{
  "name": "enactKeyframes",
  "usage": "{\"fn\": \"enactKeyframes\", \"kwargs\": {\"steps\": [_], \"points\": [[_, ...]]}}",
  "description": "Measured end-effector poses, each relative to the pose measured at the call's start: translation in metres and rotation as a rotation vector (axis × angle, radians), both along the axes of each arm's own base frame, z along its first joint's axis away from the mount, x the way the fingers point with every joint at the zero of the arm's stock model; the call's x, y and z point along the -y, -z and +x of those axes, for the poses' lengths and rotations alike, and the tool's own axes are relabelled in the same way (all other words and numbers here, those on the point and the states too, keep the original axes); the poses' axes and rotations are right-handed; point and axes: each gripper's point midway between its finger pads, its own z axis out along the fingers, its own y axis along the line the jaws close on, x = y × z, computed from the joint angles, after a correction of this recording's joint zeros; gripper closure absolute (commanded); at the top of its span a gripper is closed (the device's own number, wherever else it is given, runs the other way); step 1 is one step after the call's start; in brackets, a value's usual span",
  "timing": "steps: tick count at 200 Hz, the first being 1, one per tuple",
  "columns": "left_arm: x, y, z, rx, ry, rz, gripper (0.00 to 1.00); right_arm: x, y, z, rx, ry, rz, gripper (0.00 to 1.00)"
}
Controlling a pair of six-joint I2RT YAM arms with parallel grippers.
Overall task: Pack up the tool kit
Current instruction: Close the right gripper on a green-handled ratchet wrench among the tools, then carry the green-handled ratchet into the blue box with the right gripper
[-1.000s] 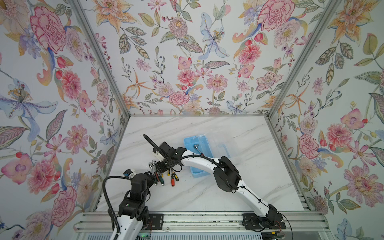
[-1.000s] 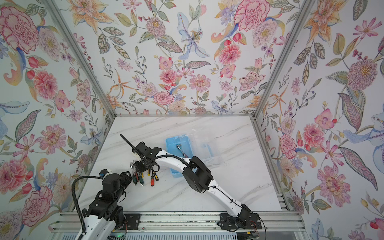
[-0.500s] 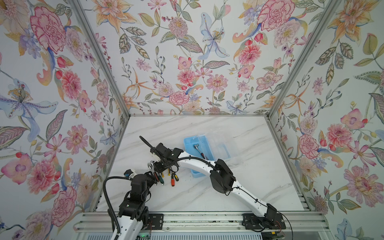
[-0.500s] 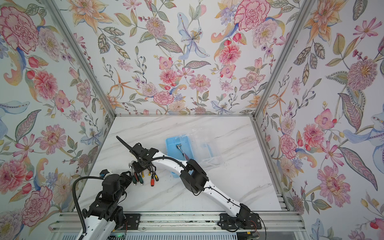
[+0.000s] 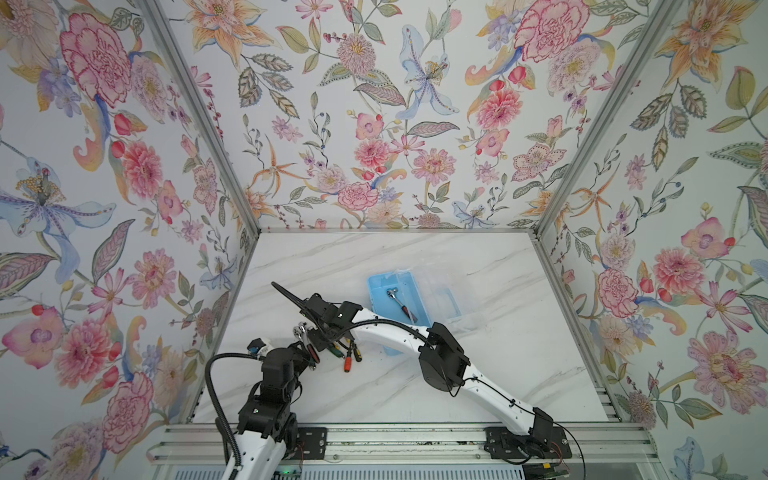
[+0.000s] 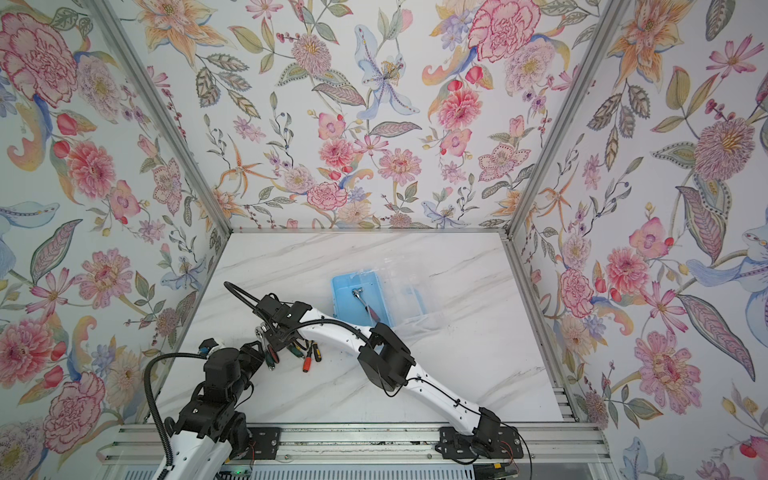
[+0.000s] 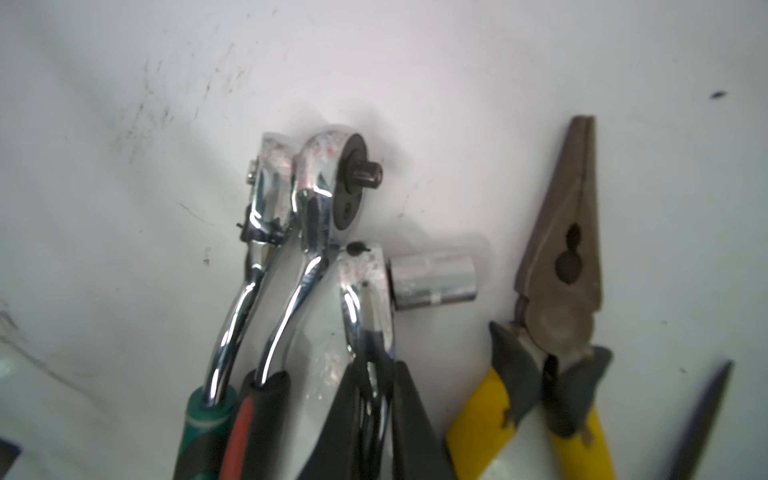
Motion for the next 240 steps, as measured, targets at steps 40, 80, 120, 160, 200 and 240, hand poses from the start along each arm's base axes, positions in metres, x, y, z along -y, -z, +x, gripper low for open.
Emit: {"fn": "enactKeyframes", "kwargs": {"steps": [40,80,120,160,200,240], "points": [[0.002,0.003,0.006,-0.011,0.009,-0.001,0.50,0.002,-0.001,0.002,-0.022,0.002,0.009,1.00],[0.006,0.010,0.015,-0.061,0.040,0.027,0.52,0.013,-0.004,0.001,-0.105,-0.007,0.022,1.00],[0.010,-0.027,0.040,0.013,0.061,0.049,0.52,0.040,-0.045,0.003,-0.215,0.019,0.106,1.00],[0.018,-0.045,0.062,0.050,0.100,0.067,0.53,0.078,-0.141,0.031,-0.160,0.088,0.278,1.00],[0.025,-0.050,0.076,0.040,0.155,0.096,0.53,0.150,-0.199,0.072,-0.003,0.254,0.327,1.00],[0.027,-0.059,0.083,0.068,0.175,0.124,0.53,0.191,-0.147,0.090,0.005,0.379,0.207,1.00]]}}
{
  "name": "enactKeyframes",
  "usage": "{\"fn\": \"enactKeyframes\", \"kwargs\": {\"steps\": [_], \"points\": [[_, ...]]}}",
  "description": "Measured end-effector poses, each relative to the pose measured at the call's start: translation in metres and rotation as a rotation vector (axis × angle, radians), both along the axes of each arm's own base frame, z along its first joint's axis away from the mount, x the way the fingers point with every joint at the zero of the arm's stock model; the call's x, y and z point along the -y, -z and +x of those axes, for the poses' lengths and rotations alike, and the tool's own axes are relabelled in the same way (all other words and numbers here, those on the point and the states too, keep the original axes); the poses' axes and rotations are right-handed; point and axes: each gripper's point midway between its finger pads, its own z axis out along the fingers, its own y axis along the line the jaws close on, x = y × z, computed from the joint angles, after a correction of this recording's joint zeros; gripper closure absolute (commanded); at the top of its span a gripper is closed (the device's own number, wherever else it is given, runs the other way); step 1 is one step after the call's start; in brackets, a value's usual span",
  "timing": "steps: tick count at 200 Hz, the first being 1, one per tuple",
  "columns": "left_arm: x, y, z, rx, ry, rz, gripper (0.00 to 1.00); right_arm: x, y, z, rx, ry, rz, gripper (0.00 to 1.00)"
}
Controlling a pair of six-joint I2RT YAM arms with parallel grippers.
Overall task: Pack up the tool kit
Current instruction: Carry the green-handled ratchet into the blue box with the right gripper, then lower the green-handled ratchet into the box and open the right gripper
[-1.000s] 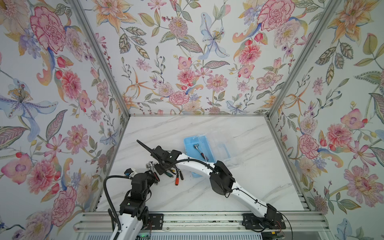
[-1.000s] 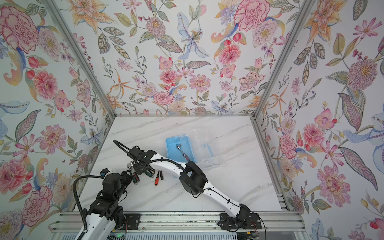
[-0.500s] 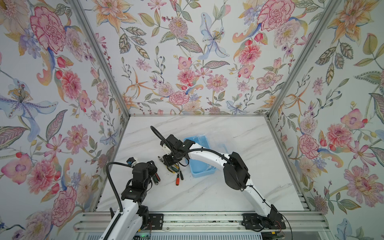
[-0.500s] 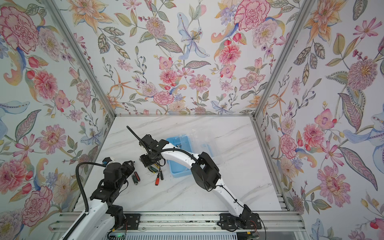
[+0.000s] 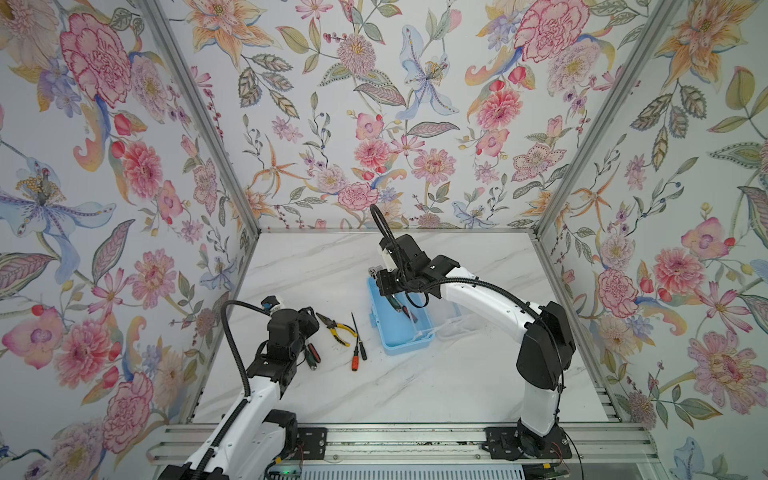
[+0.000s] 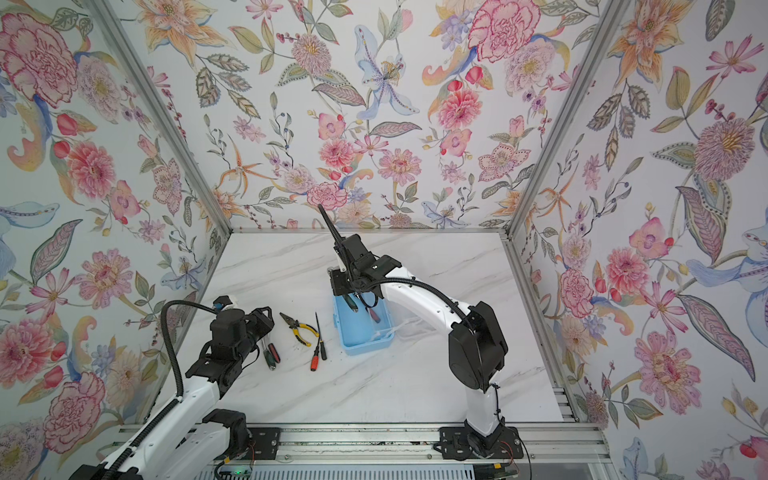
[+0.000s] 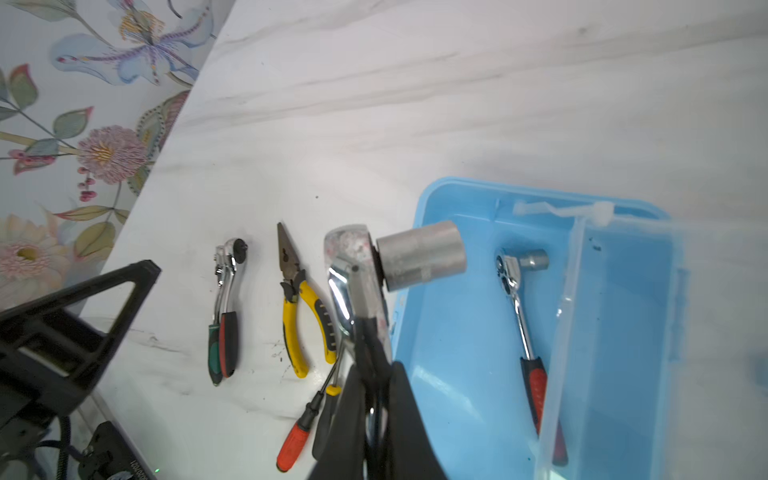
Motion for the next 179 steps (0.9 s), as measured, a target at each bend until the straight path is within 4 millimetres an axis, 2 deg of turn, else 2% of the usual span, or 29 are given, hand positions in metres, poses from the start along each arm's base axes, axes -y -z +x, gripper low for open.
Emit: {"fn": "enactKeyframes", "kwargs": {"steps": [22,37,86,99,124,148,166,179], "points": [[0.000,0.001,0.000,-0.003,0.005,0.009,0.54,0.011,0.045,-0.008,-0.063,0.032,-0.082,1.00],[0.000,0.001,0.000,-0.005,0.008,0.015,0.54,0.016,0.067,-0.010,-0.094,0.059,-0.118,1.00],[0.000,0.006,0.000,-0.023,0.011,0.023,0.51,0.015,0.102,-0.001,-0.113,0.131,-0.150,1.00],[0.000,0.007,0.000,-0.024,0.010,0.024,0.51,0.016,0.113,0.003,-0.118,0.148,-0.171,0.94],[0.000,0.010,-0.001,-0.037,0.011,0.026,0.51,0.014,0.112,0.014,-0.091,0.183,-0.184,0.90],[-0.001,0.012,-0.003,-0.048,0.008,0.029,0.50,0.015,0.113,0.022,-0.068,0.206,-0.198,0.74],[-0.002,0.014,-0.004,-0.056,0.006,0.032,0.50,0.014,0.111,0.025,-0.061,0.216,-0.195,0.68],[-0.002,0.016,-0.005,-0.065,0.005,0.035,0.49,0.014,0.110,0.025,-0.060,0.215,-0.195,0.68]]}}
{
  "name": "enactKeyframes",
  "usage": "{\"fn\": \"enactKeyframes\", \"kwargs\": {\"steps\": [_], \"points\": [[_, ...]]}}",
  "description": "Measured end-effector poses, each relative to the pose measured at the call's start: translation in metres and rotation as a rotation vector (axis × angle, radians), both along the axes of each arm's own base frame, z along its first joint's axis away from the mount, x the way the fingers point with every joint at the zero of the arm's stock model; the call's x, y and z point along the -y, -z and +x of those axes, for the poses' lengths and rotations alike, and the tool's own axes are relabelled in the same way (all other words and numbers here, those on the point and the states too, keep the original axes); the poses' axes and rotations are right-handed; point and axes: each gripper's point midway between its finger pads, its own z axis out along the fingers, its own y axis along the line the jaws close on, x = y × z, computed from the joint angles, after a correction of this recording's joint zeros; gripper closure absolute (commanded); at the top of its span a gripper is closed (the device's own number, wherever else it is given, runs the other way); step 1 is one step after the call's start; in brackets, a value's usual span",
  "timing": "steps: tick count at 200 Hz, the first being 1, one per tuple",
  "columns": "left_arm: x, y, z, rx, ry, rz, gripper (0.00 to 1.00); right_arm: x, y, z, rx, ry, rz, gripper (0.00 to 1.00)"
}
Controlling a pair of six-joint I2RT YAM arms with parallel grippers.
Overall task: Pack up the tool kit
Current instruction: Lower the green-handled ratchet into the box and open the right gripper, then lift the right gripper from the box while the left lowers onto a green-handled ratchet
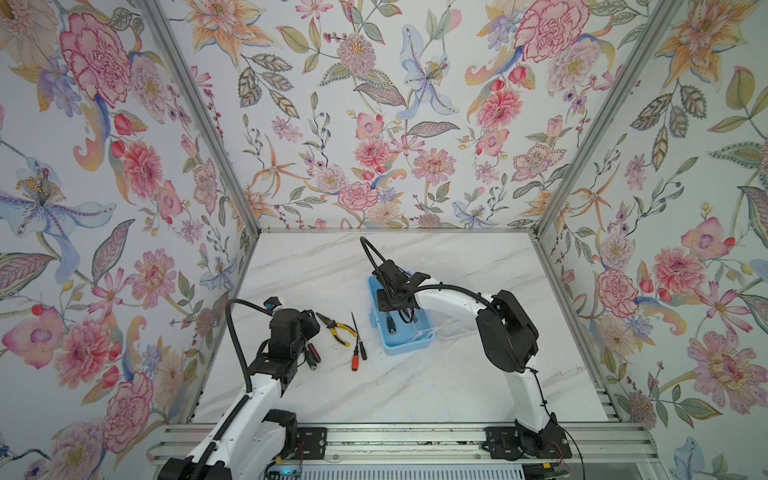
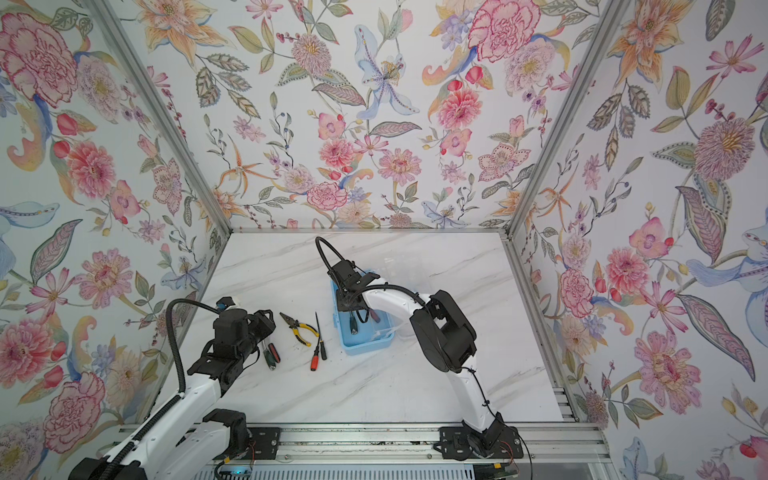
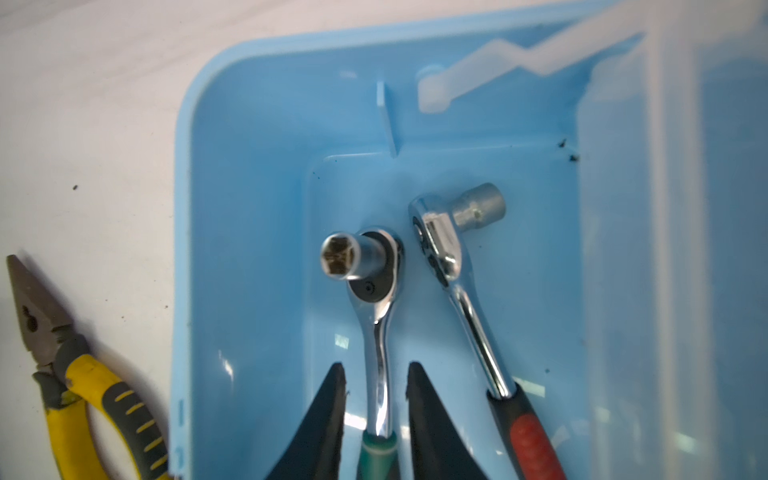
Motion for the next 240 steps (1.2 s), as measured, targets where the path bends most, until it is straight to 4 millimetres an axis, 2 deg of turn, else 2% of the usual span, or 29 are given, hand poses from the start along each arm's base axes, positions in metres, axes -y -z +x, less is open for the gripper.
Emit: {"fn": "enactKeyframes", "kwargs": {"steps": [36,50,67,100,120,133,165,185,240], "points": [[-0.005,0.005,-0.003,-0.045,-0.011,0.042,0.50,-0.004,-0.003,-0.005,0.003,-0.021,-0.002,0.68],[-0.009,0.007,-0.005,-0.071,-0.023,0.064,0.50,-0.010,-0.016,-0.013,0.021,-0.057,0.000,0.69],[-0.015,0.012,-0.010,-0.113,-0.041,0.092,0.50,-0.021,-0.050,-0.028,0.077,-0.121,0.022,0.69],[-0.022,0.030,-0.024,-0.212,-0.055,0.134,0.51,-0.045,-0.141,-0.072,0.210,-0.241,0.155,0.69],[-0.023,0.036,-0.028,-0.238,-0.053,0.135,0.52,-0.043,-0.170,-0.085,0.249,-0.266,0.212,0.68],[-0.023,0.043,-0.030,-0.259,-0.051,0.128,0.53,-0.037,-0.171,-0.085,0.248,-0.261,0.214,0.69],[-0.020,0.065,-0.035,-0.343,-0.032,0.118,0.57,-0.028,-0.149,-0.081,0.206,-0.252,0.184,0.70],[-0.020,0.069,-0.036,-0.362,-0.027,0.117,0.58,-0.027,-0.142,-0.081,0.186,-0.256,0.181,0.70],[-0.026,0.075,-0.038,-0.385,-0.050,0.114,0.60,-0.033,-0.145,-0.079,0.177,-0.276,0.230,0.71]]}}
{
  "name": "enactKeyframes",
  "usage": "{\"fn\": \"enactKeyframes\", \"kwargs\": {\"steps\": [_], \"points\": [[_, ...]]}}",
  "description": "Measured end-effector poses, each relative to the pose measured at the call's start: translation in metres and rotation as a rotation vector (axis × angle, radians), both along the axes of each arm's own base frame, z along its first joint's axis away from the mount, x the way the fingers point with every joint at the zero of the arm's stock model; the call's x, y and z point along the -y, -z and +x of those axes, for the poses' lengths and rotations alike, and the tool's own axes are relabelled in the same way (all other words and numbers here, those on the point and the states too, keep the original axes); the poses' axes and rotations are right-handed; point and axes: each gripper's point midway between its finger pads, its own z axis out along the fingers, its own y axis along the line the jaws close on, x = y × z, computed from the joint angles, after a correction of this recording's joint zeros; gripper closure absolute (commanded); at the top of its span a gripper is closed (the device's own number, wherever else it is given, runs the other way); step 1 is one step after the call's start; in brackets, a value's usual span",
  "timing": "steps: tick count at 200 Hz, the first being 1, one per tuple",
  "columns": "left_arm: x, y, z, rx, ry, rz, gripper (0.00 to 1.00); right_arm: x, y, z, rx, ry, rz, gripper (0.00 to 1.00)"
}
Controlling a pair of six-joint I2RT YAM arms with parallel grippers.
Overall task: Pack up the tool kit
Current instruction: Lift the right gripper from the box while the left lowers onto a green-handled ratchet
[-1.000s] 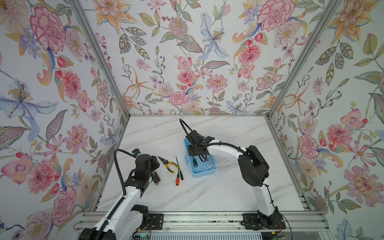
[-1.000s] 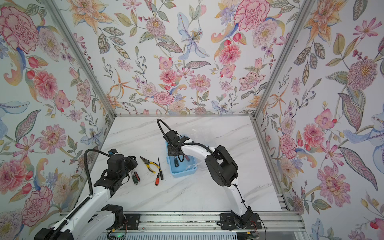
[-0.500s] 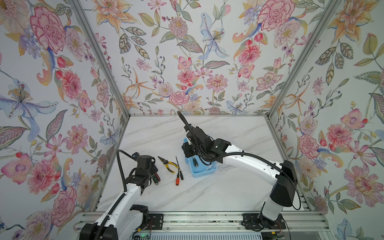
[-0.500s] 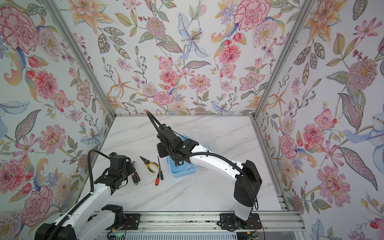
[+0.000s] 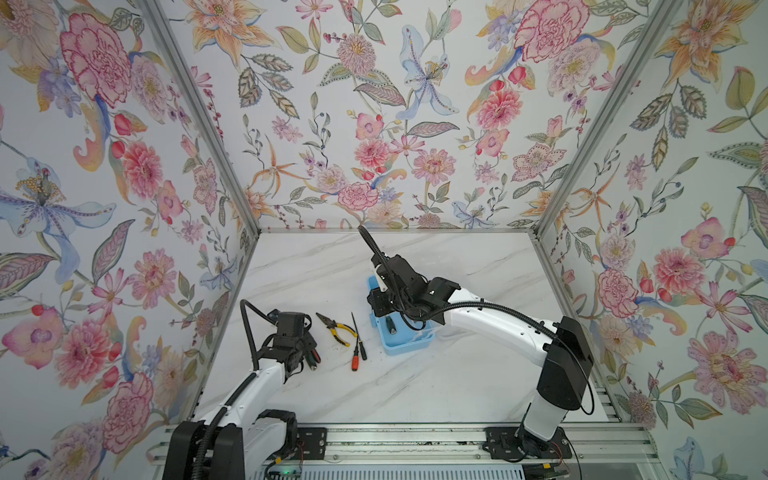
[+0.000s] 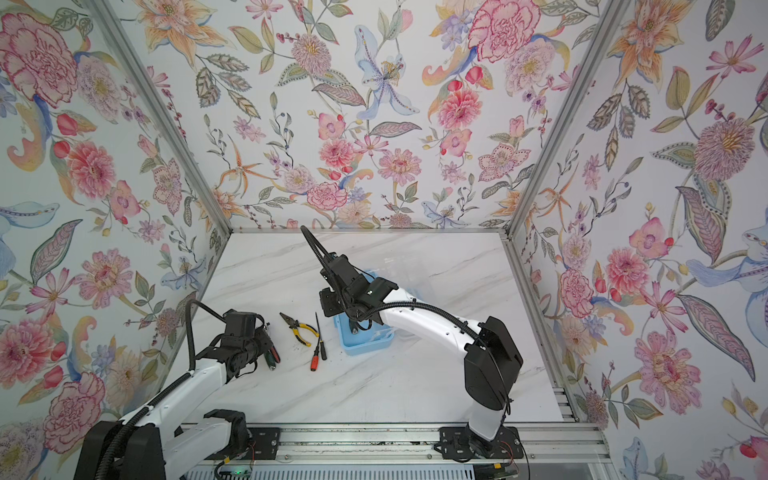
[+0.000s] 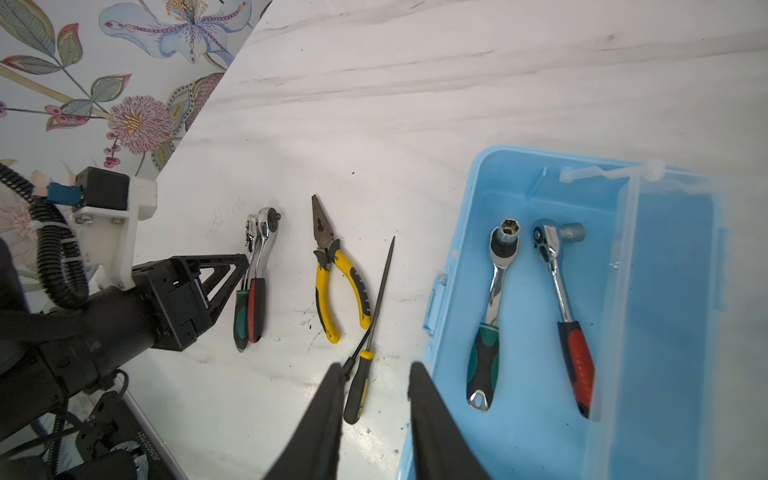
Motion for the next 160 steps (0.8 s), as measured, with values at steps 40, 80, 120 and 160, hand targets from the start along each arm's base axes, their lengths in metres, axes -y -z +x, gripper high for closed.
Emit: {"fn": "enactKeyframes", "kwargs": {"steps": [40,80,120,160], "points": [[-0.004,0.012,-0.007,-0.039,-0.015,0.000,0.61,-0.011,0.009,0.002,-0.040,-0.049,0.039,0.71],[-0.002,0.019,-0.004,-0.053,-0.006,-0.012,0.63,-0.034,0.027,-0.007,-0.123,-0.159,0.099,0.71],[-0.004,0.022,0.002,-0.043,-0.015,-0.013,0.65,-0.055,0.049,-0.024,-0.227,-0.264,0.148,0.71],[-0.005,0.023,0.008,-0.027,-0.013,-0.006,0.71,-0.068,0.083,-0.037,-0.343,-0.326,0.165,0.71]]}}
